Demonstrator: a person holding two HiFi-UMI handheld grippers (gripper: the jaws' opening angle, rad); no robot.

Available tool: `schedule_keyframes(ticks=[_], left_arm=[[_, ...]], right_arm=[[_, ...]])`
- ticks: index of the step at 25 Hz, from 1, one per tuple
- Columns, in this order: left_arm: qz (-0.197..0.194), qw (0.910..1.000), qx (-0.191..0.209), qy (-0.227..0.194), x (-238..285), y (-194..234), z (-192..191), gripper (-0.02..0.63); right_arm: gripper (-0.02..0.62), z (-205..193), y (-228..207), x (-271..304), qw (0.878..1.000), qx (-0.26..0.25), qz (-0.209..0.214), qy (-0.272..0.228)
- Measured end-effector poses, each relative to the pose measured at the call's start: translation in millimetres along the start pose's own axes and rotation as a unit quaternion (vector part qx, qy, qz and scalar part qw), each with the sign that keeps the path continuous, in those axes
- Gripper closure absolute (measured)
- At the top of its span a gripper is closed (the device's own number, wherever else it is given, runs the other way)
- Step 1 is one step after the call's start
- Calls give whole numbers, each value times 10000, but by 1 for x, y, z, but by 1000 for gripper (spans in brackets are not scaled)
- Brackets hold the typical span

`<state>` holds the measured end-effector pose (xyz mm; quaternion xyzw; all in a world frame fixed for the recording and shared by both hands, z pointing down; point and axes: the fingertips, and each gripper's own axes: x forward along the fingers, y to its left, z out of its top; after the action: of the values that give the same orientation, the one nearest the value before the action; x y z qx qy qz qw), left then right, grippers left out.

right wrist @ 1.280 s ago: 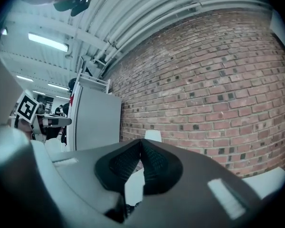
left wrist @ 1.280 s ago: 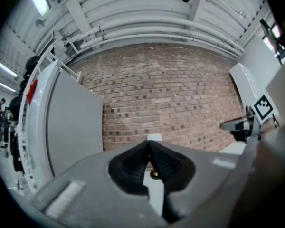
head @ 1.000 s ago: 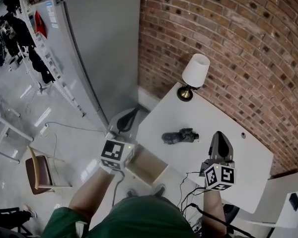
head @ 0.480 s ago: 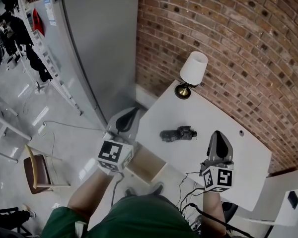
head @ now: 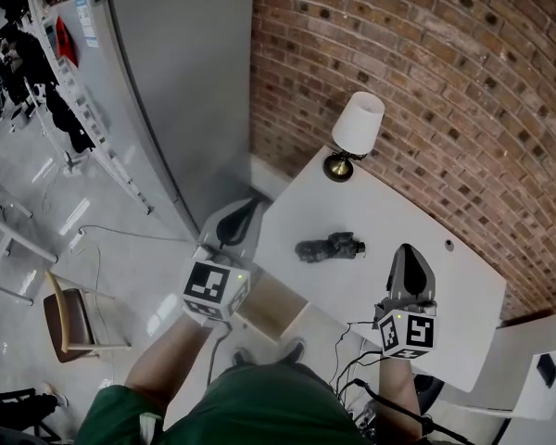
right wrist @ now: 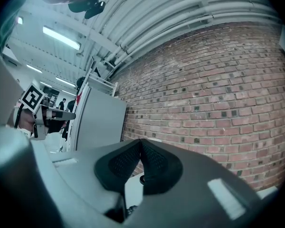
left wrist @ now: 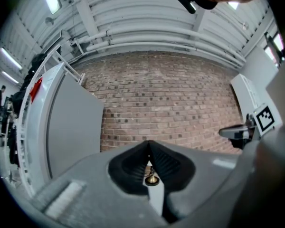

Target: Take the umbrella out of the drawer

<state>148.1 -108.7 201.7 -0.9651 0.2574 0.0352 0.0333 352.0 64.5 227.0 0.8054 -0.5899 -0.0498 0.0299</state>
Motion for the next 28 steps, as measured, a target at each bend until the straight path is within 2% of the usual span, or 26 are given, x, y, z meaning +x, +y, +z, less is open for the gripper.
schedule_keyframes(ticks=[13,28], left_arm=[[21,10000,-11,49,3,-5,-2,607],[14,9999,-5,149,12,-14,-11,607]], right_arm=[[595,-3,-4,1,9999,126,101,49],[595,-9,-13,0,9998,29,190,47]])
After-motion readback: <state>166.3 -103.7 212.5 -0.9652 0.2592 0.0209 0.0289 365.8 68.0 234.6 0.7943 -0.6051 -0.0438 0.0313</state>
